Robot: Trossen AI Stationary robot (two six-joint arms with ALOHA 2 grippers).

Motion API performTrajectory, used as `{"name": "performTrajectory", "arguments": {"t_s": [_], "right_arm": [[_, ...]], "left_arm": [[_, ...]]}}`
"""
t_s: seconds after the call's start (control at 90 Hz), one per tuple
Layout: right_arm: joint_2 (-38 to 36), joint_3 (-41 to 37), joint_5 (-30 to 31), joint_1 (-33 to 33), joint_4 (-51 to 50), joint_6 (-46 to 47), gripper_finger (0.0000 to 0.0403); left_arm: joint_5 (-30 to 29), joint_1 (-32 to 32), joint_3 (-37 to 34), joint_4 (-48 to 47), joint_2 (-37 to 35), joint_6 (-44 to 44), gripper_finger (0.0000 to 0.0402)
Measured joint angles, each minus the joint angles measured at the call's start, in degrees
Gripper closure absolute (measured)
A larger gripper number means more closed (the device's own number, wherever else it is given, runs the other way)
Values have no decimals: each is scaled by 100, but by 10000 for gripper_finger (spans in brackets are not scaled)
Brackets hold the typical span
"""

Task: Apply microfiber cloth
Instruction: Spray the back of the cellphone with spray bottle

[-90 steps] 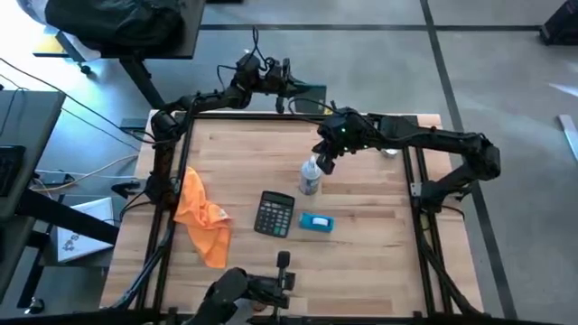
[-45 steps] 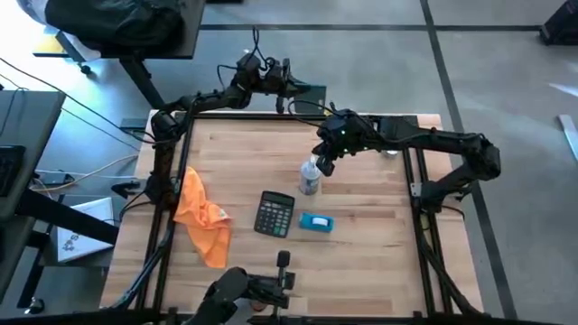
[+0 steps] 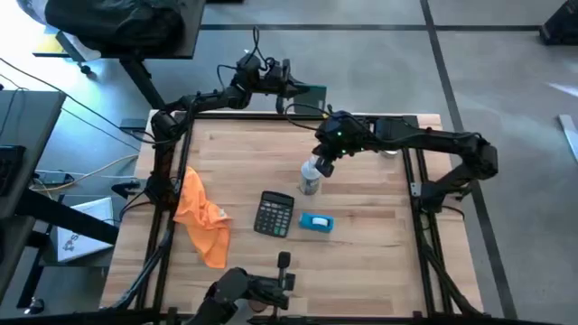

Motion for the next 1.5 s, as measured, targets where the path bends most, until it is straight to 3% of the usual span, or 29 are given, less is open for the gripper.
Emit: {"name": "performTrajectory", "arguments": {"t_s": [0.678, 1.3, 1.5], "right_arm": [[40, 0, -598, -30, 28, -1009, 403], [260, 26, -653, -30, 60, -1201, 403], [254, 32, -665, -30, 12, -1184, 403]], "left_arm": [[-408, -234, -2, -133, 7, -362, 401], [-391, -225, -2, -124, 7, -345, 401], [-403, 35, -2, -126, 7, -696, 401]]}}
